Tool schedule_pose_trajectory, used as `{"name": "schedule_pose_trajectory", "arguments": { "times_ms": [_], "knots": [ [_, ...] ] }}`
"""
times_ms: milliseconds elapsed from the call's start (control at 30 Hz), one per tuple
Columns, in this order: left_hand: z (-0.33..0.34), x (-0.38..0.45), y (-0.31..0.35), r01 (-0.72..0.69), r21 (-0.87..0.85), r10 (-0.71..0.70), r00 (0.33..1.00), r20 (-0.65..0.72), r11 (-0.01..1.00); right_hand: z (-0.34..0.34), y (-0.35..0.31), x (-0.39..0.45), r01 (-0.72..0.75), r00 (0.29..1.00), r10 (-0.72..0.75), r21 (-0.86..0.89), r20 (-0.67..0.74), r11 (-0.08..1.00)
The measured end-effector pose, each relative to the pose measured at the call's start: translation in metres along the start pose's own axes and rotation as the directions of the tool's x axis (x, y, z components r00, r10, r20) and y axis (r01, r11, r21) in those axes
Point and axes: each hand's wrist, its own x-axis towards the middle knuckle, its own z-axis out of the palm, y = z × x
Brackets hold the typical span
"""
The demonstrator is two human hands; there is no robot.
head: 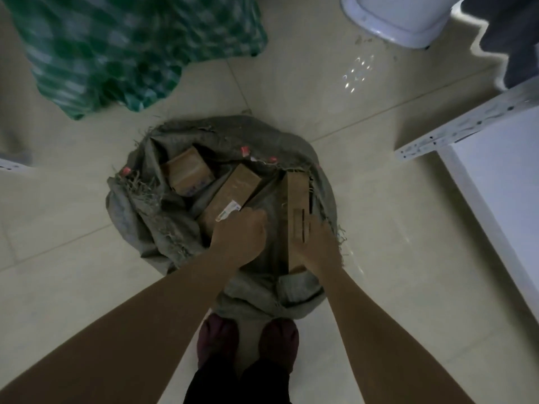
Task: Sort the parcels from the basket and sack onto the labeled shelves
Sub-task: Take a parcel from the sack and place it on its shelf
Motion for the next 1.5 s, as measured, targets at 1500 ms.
{"name": "schedule_pose_trajectory", "arguments": {
  "times_ms": [1500],
  "knots": [
    [-0.333, -0.139, 0.102, 0.006, -0.811, 0.031, 0.999, 0.030, 0.585, -0.257, -0.161, -0.240, 0.260, 0.965, -0.205, 0.662, -0.162, 0.702]
  ]
}}
